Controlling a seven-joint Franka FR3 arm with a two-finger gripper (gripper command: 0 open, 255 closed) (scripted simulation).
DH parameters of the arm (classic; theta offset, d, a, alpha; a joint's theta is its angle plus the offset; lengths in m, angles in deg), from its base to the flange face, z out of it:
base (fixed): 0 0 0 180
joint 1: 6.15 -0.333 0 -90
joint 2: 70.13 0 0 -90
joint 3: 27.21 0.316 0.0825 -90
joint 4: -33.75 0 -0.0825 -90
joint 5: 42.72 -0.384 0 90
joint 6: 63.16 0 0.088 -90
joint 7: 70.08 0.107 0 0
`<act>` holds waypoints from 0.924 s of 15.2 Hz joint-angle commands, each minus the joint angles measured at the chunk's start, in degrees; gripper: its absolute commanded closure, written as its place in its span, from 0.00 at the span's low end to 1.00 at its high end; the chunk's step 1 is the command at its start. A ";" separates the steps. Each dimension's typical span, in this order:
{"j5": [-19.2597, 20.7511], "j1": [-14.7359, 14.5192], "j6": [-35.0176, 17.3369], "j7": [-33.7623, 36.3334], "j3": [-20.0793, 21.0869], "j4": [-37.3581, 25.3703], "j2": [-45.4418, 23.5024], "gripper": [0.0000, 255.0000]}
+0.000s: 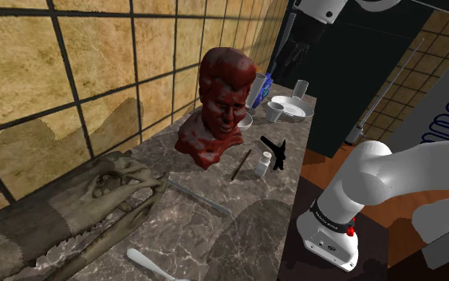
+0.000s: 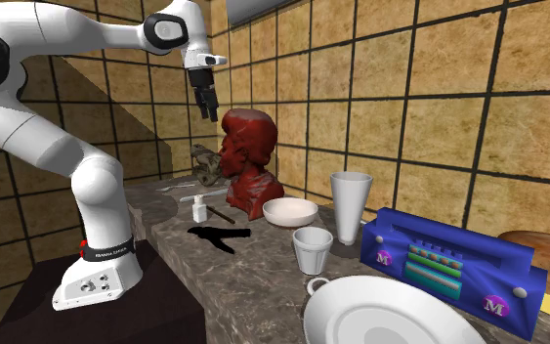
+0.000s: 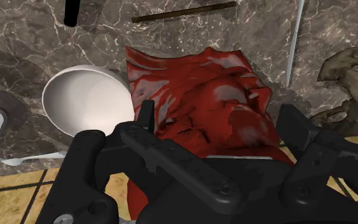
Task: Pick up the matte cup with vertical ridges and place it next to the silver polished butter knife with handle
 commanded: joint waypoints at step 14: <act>5.47 3.46 -8.49 -18.14 -16.86 1.74 -10.34 0.00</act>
